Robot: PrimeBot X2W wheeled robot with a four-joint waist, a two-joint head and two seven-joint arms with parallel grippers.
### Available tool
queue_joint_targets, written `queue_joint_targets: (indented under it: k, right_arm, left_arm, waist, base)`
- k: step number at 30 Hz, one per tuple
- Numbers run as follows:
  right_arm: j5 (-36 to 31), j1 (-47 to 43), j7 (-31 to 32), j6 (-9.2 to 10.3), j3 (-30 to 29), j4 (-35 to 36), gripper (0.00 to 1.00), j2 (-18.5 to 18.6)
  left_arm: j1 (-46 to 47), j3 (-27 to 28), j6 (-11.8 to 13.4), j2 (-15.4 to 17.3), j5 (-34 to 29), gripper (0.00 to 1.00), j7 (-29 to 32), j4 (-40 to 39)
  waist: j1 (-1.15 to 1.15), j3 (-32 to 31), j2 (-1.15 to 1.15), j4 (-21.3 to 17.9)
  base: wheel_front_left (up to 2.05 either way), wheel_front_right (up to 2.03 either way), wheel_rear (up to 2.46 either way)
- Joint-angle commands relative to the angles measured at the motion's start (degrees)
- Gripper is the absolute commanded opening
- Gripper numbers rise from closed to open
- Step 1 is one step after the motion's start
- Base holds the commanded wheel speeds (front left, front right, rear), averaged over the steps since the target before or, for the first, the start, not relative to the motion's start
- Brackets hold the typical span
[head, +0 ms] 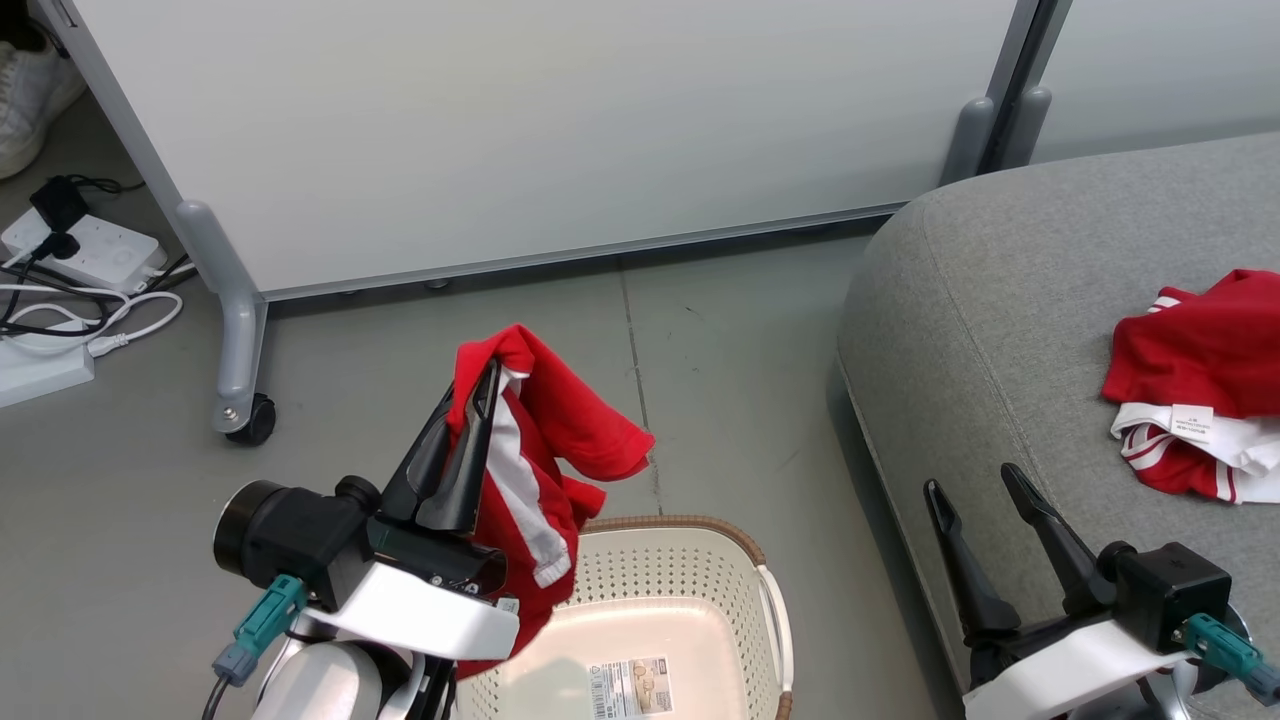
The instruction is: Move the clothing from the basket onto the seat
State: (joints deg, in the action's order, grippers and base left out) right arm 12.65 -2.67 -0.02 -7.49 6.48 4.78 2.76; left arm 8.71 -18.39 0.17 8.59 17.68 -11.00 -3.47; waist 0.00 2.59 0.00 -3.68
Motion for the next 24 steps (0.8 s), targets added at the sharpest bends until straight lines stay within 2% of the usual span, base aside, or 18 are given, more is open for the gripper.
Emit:
queue_joint_targets:
  k: [1,16,20,24]
  right_arm:
    - [0.27,-0.41,0.04,-0.02,0.03,0.35,1.00,0.30]
    - [0.11,0.46,-0.10,-0.02,0.74,1.03,1.00,0.29]
    - [0.46,2.12,-0.12,-0.02,3.37,1.60,1.00,0.27]
    - [0.51,5.20,0.60,-0.02,9.03,1.24,1.00,0.28]
  left_arm:
    - [-0.32,0.04,0.38,0.40,0.19,0.00,0.14,-0.48]
    - [-0.46,-0.57,0.55,0.55,0.91,0.00,0.11,-0.60]
    - [0.13,-0.78,0.39,0.45,1.20,0.00,-0.10,-0.45]
    - [0.90,-1.27,0.23,0.29,1.08,0.00,-0.14,-0.60]
  waist:
    - [0.00,-0.08,0.00,0.05]
    - [0.00,-0.77,0.00,0.91]
    - [0.00,-0.79,0.00,1.63]
    - [0.00,-0.47,0.00,2.63]
  base:
    - [0.00,0.00,0.00]
    - [0.00,0.00,0.00]
    - [0.00,0.00,0.00]
    - [0.00,0.00,0.00]
